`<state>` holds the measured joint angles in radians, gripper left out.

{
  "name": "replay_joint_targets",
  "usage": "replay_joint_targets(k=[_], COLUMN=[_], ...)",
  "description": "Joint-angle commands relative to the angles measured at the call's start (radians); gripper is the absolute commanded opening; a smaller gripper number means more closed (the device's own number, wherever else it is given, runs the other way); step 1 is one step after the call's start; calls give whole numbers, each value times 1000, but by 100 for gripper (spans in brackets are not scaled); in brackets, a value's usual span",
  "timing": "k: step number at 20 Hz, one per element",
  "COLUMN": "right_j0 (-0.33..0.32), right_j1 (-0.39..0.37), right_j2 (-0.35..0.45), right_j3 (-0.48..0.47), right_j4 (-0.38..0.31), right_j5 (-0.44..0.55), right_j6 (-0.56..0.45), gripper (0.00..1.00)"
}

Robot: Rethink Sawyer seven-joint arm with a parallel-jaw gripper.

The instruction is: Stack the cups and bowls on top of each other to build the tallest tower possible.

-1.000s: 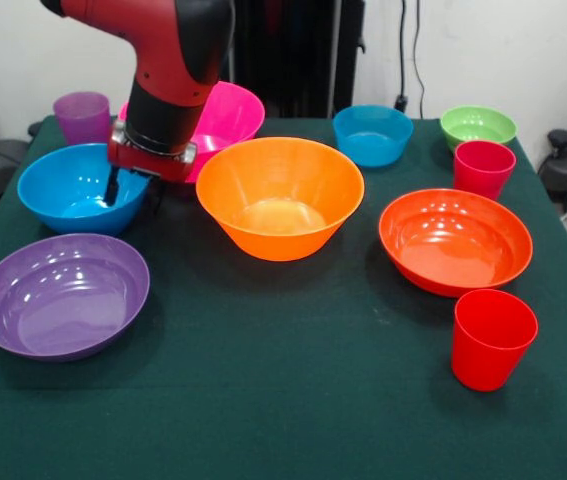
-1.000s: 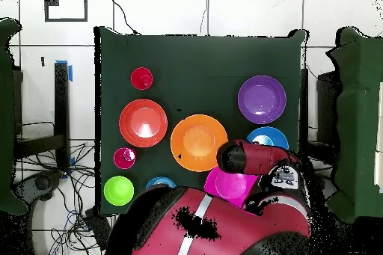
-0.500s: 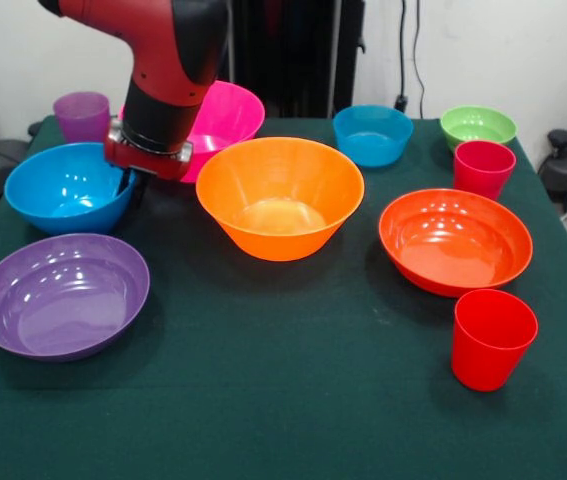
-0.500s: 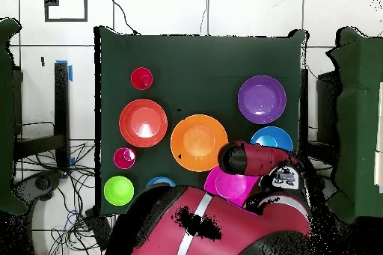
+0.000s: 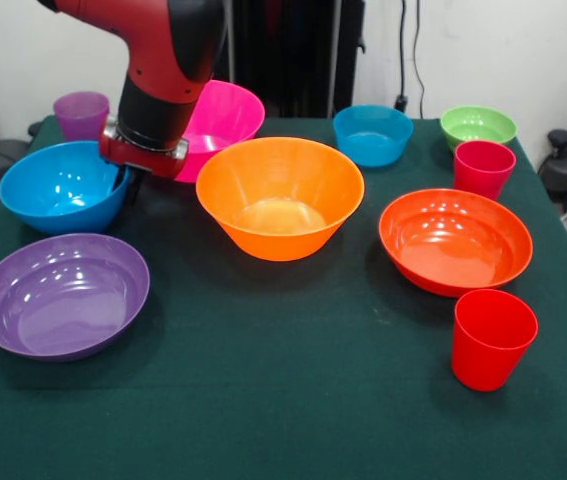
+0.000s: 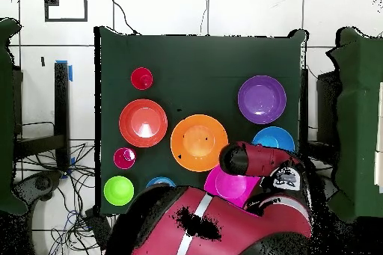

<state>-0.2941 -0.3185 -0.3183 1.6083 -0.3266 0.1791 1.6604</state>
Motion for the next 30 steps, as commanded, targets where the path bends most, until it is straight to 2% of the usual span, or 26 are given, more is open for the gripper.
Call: replay_joint_targets(k=[1, 7, 17, 26, 30], right_j0=[11, 36, 62, 65, 87], right_j1=[25, -4, -106, -225, -282], right_j2=[69, 31, -14, -14, -19], right_j3=[-27, -28, -9, 17, 12], right_j4=[-15, -1, -19, -28, -33], right_j5=[9, 35, 151, 263, 331], right_j6=[95, 112, 53, -3, -21], gripper=[0, 0, 0, 0, 0])
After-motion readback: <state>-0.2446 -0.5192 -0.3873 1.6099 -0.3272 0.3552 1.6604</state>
